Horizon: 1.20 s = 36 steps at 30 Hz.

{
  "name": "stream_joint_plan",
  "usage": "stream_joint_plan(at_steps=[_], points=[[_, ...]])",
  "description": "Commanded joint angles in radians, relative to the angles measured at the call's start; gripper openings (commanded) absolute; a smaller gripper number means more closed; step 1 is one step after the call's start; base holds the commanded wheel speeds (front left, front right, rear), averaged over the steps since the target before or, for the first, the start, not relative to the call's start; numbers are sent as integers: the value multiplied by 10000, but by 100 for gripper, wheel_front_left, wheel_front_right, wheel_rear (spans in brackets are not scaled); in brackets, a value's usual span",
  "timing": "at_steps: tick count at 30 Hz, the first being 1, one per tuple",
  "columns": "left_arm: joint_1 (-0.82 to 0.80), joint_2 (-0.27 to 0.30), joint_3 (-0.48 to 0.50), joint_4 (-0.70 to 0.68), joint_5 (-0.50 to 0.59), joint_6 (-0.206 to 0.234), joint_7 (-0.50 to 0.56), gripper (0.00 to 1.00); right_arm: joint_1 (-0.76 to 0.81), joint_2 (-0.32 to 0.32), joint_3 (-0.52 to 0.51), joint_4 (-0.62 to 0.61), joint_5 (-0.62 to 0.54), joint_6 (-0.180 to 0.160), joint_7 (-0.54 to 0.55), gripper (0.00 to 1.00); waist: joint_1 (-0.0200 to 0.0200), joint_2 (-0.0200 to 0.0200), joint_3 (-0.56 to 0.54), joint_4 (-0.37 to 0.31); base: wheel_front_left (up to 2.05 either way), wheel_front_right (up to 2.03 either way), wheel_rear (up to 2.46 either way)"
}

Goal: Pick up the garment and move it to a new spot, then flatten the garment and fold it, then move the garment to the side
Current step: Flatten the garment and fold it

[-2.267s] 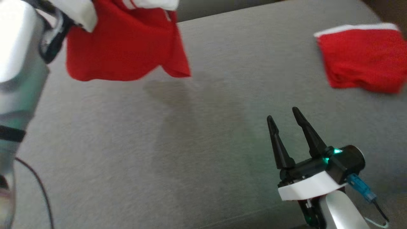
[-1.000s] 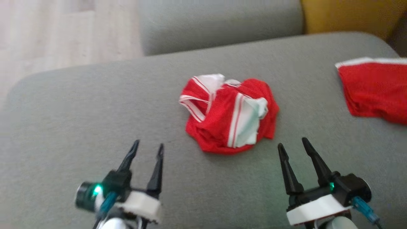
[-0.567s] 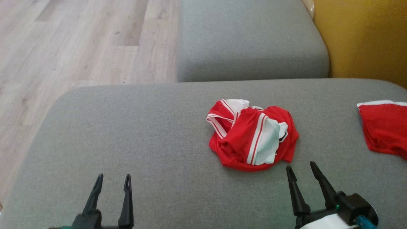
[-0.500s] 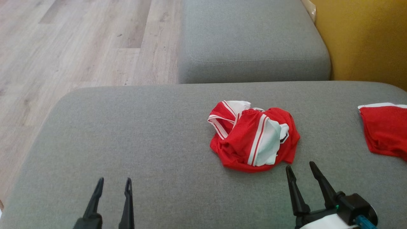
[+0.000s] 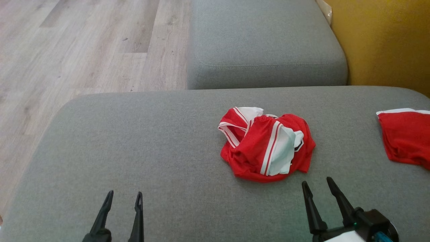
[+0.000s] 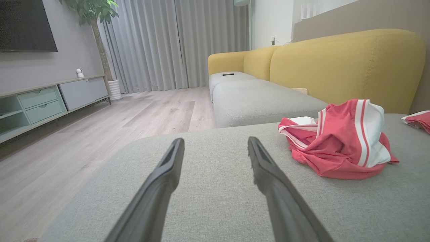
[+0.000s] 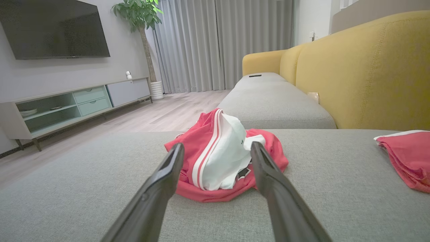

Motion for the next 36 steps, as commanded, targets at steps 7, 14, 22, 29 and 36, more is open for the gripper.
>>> stream_joint_plan(at_steps=[7, 14, 22, 29, 36], points=[[-556, -151, 475, -213, 203, -191, -51, 100, -396, -36, 220, -287, 98, 35, -38, 100, 0, -1, 43, -64, 0, 0, 0], [-591, -171, 501, -160, 269, -293, -51, 100, -398, -35, 226, -283, 162, 35, -38, 100, 0, -1, 55, -72, 0, 0, 0], [-610, -183, 503, -102, 325, -406, -51, 100, -396, -34, 253, -307, 210, 35, -38, 100, 0, -1, 86, -38, 0, 0, 0], [-652, -220, 496, -75, 329, -462, -51, 100, -409, -34, 248, -307, 210, 35, -38, 100, 0, -1, 95, -35, 0, 0, 0], [-650, -244, 473, -66, 357, -509, -51, 100, -411, -34, 265, -291, 221, 35, -38, 100, 0, -1, 69, -81, 0, 0, 0]])
